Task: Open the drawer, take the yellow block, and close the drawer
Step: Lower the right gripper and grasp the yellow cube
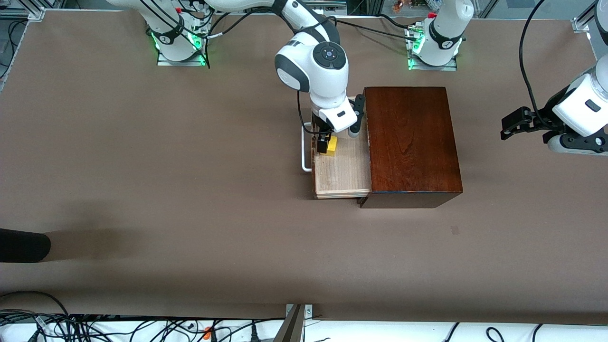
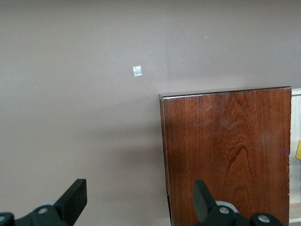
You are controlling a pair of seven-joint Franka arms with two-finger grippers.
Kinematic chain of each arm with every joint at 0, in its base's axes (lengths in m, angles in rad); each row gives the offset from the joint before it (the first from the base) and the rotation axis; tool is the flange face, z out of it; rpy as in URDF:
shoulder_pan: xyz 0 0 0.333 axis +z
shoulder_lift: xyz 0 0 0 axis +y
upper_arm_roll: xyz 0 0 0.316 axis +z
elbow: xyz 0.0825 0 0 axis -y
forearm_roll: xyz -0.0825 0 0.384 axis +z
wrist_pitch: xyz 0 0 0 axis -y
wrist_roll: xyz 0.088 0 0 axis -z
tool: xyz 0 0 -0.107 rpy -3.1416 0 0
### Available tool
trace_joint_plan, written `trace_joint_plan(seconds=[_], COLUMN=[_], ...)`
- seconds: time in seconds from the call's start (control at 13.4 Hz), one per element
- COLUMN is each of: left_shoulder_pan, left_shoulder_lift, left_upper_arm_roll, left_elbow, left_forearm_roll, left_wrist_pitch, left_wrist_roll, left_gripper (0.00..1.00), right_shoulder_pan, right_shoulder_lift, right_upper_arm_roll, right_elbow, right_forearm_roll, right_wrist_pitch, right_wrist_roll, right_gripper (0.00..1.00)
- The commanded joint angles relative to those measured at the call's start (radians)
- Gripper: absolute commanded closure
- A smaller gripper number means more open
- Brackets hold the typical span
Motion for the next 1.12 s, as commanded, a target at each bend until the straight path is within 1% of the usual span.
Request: trace_joint_plan(seconds=[0.0, 0.15, 0.22, 0.3, 0.37, 0.45, 0.52, 0.67, 0.89, 0.97, 1.04], left_shoulder_pan=[-0.005, -0.005, -0.005, -0.005, -0.005, -0.004, -0.004, -0.007, -0.002, -0.002, -0.007], left_shoulder_lift=[0.004, 0.004, 0.004, 0.004, 0.004, 0.004, 0.004, 0.003, 0.004, 0.004, 0.004], left_upper_arm_roll=[0.010, 0.010, 0.010, 0.010, 0.010, 0.010, 0.010, 0.008, 0.010, 0.010, 0.010], left_elbow=[0.012, 0.012, 0.014, 0.014, 0.014, 0.014, 0.014, 0.014, 0.023, 0.025, 0.023], left_forearm_roll=[-0.005, -0.005, -0.005, -0.007, -0.007, -0.008, -0.008, -0.008, -0.013, -0.013, -0.009], left_wrist_pitch=[0.002, 0.004, 0.004, 0.004, 0.005, 0.005, 0.004, 0.002, 0.002, 0.002, 0.002], left_wrist_roll=[0.021, 0.021, 0.021, 0.020, 0.018, 0.012, 0.011, 0.011, 0.017, 0.020, 0.015], left_gripper=[0.00, 0.00, 0.00, 0.00, 0.00, 0.00, 0.00, 0.00, 0.00, 0.00, 0.00], right_shoulder_pan=[-0.003, -0.008, -0.008, -0.008, -0.008, -0.008, -0.004, 0.002, 0.002, 0.002, -0.006], right_shoulder_lift=[0.043, 0.051, 0.051, 0.051, 0.048, 0.048, 0.047, 0.040, 0.033, 0.015, -0.025], right_upper_arm_roll=[0.000, 0.000, 0.000, 0.000, -0.001, -0.003, -0.016, -0.027, -0.029, -0.030, -0.032], right_elbow=[0.036, 0.036, 0.036, 0.038, 0.041, 0.056, 0.070, 0.096, 0.231, 0.262, 0.271], right_forearm_roll=[-0.011, -0.011, -0.011, -0.011, -0.013, -0.013, -0.014, -0.021, -0.018, -0.019, -0.018], right_wrist_pitch=[0.023, 0.040, 0.040, 0.040, 0.040, 0.031, 0.016, -0.030, -0.218, -0.281, -0.326], right_wrist_roll=[-0.010, -0.010, -0.010, -0.014, -0.016, -0.019, -0.019, -0.015, -0.005, 0.018, 0.022], right_gripper=[0.00, 0.01, 0.12, 0.33, 0.66, 0.85, 1.00, 1.00, 1.00, 1.00, 1.00])
